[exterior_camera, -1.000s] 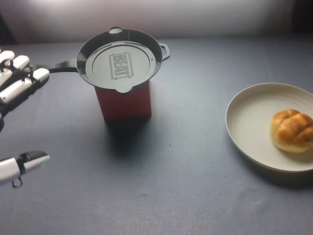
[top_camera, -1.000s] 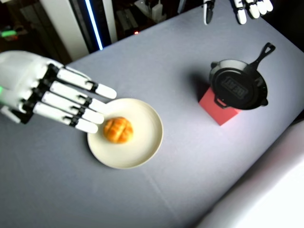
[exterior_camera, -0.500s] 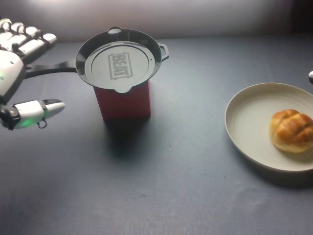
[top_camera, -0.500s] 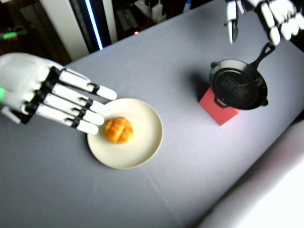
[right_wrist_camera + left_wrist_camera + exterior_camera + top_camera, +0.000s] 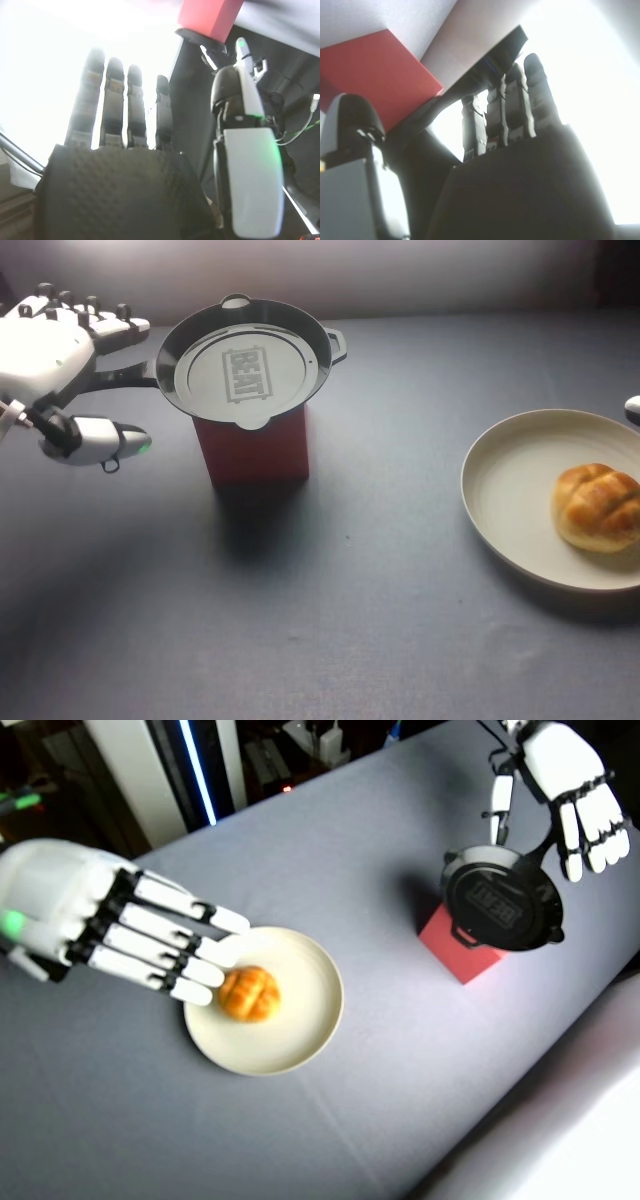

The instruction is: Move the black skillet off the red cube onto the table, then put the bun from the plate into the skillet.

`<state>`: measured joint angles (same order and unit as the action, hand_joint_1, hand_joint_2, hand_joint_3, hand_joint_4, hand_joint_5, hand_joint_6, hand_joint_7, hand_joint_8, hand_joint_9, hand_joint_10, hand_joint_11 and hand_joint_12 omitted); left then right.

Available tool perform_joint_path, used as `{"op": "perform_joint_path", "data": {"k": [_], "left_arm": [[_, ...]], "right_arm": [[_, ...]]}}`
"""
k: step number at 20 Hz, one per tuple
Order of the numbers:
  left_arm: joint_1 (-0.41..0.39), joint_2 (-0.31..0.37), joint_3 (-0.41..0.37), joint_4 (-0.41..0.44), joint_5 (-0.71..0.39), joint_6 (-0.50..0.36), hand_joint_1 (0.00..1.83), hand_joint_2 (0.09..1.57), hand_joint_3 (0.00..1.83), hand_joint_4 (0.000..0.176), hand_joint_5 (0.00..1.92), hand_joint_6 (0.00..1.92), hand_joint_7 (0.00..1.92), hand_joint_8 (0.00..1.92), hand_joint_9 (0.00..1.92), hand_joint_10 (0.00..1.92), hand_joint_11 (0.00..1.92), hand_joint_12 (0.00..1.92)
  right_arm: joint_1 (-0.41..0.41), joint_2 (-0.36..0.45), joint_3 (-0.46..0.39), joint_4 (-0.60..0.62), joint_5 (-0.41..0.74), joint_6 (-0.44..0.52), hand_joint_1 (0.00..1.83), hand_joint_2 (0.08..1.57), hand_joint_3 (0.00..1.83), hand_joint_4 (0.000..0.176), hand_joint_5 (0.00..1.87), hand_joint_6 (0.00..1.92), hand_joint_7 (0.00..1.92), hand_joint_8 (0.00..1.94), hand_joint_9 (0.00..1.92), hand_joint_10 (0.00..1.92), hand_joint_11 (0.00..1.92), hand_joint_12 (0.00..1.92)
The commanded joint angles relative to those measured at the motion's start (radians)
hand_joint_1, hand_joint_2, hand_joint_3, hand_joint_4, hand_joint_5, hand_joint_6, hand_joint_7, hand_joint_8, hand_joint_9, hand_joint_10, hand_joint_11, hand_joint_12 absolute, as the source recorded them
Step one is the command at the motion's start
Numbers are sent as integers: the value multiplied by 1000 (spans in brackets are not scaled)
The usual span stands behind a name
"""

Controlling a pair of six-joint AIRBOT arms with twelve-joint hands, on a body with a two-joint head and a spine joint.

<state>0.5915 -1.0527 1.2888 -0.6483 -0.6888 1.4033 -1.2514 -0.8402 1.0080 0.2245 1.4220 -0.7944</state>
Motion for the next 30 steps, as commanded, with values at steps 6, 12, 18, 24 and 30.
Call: {"op": "perform_joint_path", "data": {"k": [6, 12, 18, 24, 30], "left_arm": [[-58, -22, 68, -10, -19, 9, 1095, 1195, 0, 0, 817, 1191, 1090, 689, 1306, 233, 897, 1164], [-60, -32, 59, -12, -42, 4, 890, 1293, 6, 71, 665, 1484, 821, 1704, 963, 1899, 1047, 1921], [-29, -26, 33, 37, -148, -146, 1384, 1247, 0, 175, 1071, 1921, 1246, 1921, 1447, 1921, 1517, 1921], [44, -15, 16, 67, -275, -325, 1522, 1240, 1, 161, 1122, 1921, 1285, 1921, 1471, 1921, 1532, 1921], [101, 7, -48, 86, -467, -417, 1422, 1234, 0, 0, 1208, 1921, 1370, 1921, 1514, 1921, 1568, 1921]], "right_arm": [[5, -4, 6, 11, 107, 3, 726, 1191, 4, 114, 316, 0, 327, 1, 324, 2, 387, 35], [5, -7, 6, 11, 100, 7, 740, 1214, 6, 92, 321, 1, 349, 5, 353, 8, 405, 36], [1, -10, 6, 11, 99, 11, 715, 1240, 7, 86, 322, 1, 357, 2, 391, 9, 448, 46], [-1, -14, 6, 11, 98, 15, 675, 1256, 7, 83, 331, 3, 381, 7, 411, 10, 462, 46], [-4, -19, 6, 13, 96, 17, 680, 1277, 5, 68, 338, 3, 379, 3, 402, 3, 450, 33]]}}
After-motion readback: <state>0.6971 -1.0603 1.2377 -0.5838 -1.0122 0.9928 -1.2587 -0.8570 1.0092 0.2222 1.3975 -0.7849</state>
